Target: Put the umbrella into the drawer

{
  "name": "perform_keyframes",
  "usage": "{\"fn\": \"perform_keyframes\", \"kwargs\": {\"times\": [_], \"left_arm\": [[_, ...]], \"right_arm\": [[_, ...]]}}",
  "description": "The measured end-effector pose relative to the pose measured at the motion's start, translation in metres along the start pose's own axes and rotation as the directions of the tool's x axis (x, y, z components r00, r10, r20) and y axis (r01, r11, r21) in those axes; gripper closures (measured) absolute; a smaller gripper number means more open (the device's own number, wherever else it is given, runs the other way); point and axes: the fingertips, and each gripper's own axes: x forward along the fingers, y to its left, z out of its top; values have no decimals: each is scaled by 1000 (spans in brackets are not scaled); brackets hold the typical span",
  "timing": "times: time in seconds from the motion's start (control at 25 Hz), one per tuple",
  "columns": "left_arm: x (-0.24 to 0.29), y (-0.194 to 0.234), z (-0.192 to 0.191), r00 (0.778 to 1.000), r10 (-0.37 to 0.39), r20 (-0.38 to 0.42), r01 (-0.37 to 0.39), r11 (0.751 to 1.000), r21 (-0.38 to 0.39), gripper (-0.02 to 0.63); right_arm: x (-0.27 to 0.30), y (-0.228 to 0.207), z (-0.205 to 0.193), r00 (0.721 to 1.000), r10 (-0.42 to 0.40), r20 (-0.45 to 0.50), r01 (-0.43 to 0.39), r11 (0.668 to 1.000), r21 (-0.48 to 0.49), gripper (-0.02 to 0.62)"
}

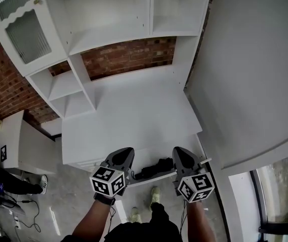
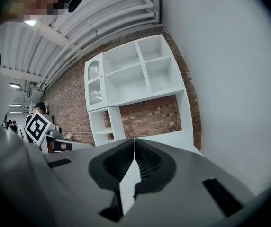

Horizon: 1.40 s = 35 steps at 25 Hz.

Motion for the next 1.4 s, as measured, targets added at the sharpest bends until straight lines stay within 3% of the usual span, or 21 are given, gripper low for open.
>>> {"fn": "perform_keyframes", "kwargs": {"times": [0.76, 1.4], "left_arm": [[-95, -21, 111, 973, 16, 231, -41, 993, 106, 592], [-135, -30, 136, 953, 20, 302, -59, 991, 121, 594]], "right_arm": [[-35, 51, 89, 989, 18, 150, -3, 995, -96, 591], [-57, 73, 118, 981, 21, 193, 12, 986, -166, 591]]}}
